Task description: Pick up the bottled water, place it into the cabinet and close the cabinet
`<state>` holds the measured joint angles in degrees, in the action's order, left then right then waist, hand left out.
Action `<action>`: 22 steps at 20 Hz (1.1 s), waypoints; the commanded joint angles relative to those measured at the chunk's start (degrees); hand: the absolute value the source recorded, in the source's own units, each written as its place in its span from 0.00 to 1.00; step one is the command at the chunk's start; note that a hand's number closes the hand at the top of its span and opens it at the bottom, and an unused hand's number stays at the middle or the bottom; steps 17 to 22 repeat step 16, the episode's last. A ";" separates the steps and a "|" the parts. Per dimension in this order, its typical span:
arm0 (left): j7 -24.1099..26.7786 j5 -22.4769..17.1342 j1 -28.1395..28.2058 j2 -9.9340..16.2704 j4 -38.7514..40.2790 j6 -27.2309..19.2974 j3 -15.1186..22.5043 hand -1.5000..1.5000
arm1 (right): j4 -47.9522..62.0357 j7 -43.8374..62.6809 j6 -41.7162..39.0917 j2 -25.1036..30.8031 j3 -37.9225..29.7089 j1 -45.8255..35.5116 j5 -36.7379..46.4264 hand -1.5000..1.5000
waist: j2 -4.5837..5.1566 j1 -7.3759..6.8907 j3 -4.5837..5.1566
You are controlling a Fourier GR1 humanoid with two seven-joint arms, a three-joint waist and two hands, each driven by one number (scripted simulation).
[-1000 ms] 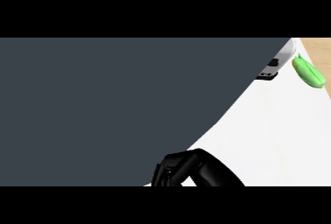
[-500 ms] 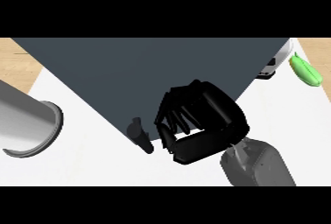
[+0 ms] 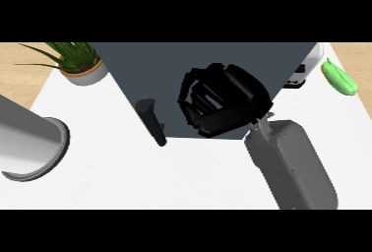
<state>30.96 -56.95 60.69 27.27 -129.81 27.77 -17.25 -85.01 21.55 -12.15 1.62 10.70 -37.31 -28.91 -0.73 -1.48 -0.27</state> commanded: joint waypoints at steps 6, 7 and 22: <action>-3.71 -1.16 0.16 -1.91 -1.98 0.32 -1.26 0.00 | 14.56 -3.29 -0.89 -1.01 -4.75 -11.25 2.55 1.00 | 1.15 -0.87 0.25; -3.79 -3.71 -1.87 0.13 0.57 1.64 -2.42 0.00 | 15.59 -3.08 0.07 -1.54 -4.28 -12.65 1.70 1.00 | 1.28 -0.99 0.30; -5.79 -3.52 -1.08 -1.26 -0.50 2.68 -3.66 0.00 | 16.30 -2.79 -3.54 -1.55 -5.10 -13.39 -2.98 1.00 | 1.08 -0.94 0.27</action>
